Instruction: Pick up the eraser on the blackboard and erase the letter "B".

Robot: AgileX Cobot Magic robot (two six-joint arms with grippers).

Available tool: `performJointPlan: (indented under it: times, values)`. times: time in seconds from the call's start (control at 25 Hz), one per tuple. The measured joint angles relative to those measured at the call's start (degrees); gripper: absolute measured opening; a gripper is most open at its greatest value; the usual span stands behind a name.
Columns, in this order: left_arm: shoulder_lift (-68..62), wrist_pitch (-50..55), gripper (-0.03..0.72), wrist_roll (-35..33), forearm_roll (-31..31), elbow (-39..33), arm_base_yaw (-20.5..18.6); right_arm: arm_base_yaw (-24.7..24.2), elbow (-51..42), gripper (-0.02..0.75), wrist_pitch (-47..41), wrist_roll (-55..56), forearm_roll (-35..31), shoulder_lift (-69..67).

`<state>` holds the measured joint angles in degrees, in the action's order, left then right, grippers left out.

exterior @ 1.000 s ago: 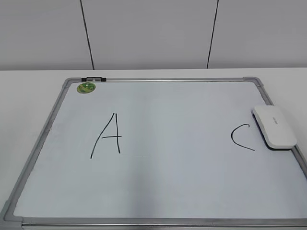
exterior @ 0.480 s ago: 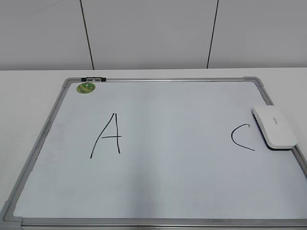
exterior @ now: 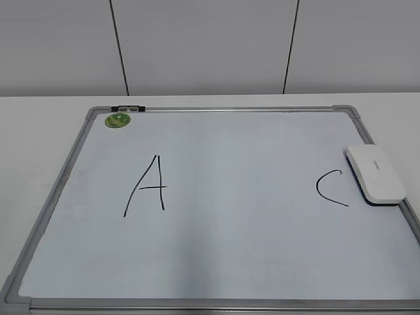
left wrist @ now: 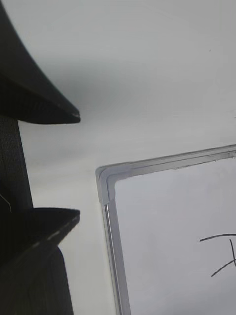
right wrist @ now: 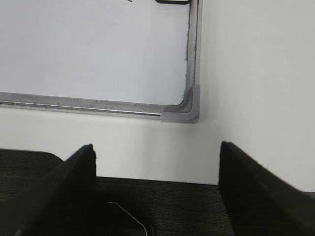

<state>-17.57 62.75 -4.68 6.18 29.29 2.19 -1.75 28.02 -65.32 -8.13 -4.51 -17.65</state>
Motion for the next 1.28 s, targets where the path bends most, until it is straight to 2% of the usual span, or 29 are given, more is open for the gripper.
performJointPlan:
  times: [0.84,1.28]
  values:
    - [0.1,0.0,0.396,0.0,-0.2,0.0,0.0,0.0,0.0,0.573,0.2,0.4,0.1,0.0]
    - [13.8,0.0,0.363,0.0,-0.2,0.0,-1.7,0.0,0.0,0.573,0.2,0.4,0.1,13.1]
